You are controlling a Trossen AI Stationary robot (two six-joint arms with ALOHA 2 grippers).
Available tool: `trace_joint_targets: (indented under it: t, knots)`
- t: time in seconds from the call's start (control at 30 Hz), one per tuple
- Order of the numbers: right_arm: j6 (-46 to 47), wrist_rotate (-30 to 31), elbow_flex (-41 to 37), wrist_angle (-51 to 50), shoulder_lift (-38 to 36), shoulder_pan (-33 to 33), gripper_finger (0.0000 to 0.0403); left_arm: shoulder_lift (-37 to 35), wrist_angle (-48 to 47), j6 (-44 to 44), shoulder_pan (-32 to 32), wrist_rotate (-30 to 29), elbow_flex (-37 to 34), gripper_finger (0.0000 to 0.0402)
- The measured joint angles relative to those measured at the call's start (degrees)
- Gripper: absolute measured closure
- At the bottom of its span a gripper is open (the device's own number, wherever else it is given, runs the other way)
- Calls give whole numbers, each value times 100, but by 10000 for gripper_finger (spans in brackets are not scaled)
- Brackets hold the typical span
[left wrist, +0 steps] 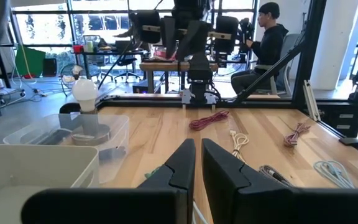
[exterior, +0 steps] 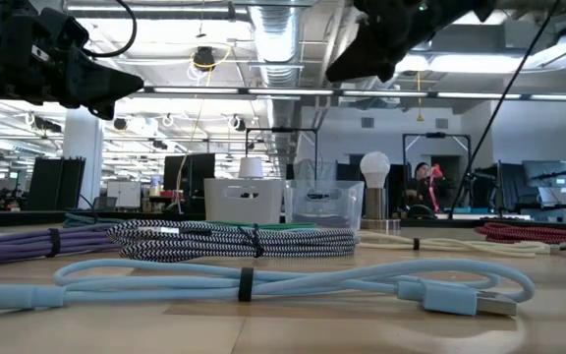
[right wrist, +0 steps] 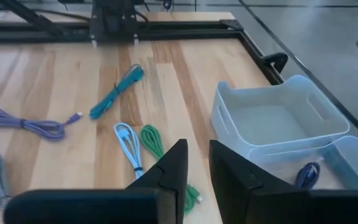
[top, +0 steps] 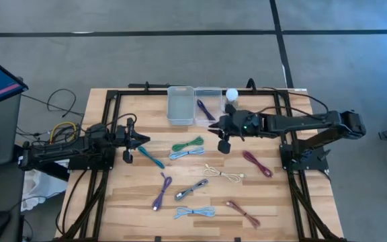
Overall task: Pick & Place USB Port
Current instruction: Put the braided pink charger cable into the transparent bin
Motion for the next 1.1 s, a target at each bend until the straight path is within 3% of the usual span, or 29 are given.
trace_joint_targets:
  t: [0.4, 0.5, 0.7, 0.93, 1.1]
  knots:
    - [16, -24, -46, 419, 168, -34, 345, 0, 0, 14, 1, -2, 0, 374]
    - [412, -29, -46, 490, 343, -58, 345, 1, 15, 15, 2, -3, 0, 374]
    - [483, -332, -48, 334, 611, -82, 345, 1, 42, 15, 1, -2, -1, 374]
    - [208, 540, -47, -1070, -222, -79, 366, 0, 42, 15, 1, -2, 0, 374]
    - [208, 642, -66, -2103, -1046, 50, 392, 0, 42, 15, 2, -2, 0, 374]
